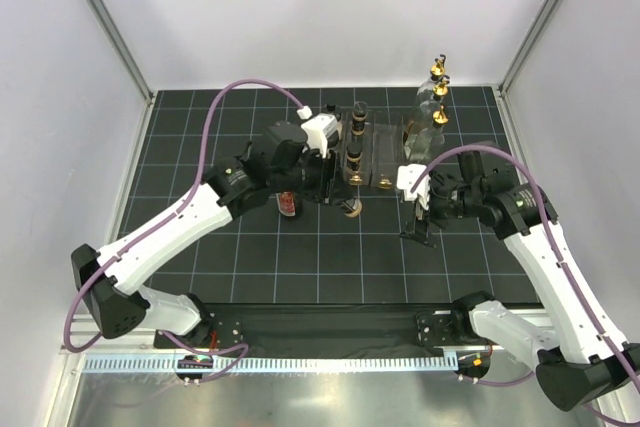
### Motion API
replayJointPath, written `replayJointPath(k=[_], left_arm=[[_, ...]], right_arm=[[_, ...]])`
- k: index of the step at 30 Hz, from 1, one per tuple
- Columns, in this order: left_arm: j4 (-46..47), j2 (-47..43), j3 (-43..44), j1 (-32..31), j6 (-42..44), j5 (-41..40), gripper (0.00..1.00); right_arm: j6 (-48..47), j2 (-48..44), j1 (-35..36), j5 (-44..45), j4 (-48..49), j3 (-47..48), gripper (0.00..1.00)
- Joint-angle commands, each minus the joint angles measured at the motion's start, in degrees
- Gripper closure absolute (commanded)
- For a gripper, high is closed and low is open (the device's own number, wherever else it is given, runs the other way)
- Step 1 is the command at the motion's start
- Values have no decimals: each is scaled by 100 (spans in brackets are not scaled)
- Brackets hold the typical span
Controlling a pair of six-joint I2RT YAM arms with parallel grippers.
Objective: Organize the condiment bottles
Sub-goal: Place the bottle in the storage box.
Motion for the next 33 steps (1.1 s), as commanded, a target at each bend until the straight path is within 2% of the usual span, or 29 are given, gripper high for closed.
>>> replayJointPath(k=[1, 10, 15, 20, 29, 33], left_arm=[[69, 22, 298, -93, 13, -109, 100], [60, 172, 377, -251, -57, -136, 100], [78, 321, 421, -313, -110, -118, 100], [139, 418, 456, -374, -197, -66, 100], [218, 462, 465, -392, -285, -13, 100], [245, 462, 456, -392, -329, 13, 100]], right_arm=[[304, -23, 125, 422, 327, -15, 0], [874, 100, 458, 440, 801, -190, 0], [1271, 39, 792, 194, 1750, -419, 0], [1710, 355, 1047, 44, 2391, -296, 0], [2194, 874, 1522, -35, 2910, -102, 0], [2360, 961, 1619, 53, 3061, -120, 9]])
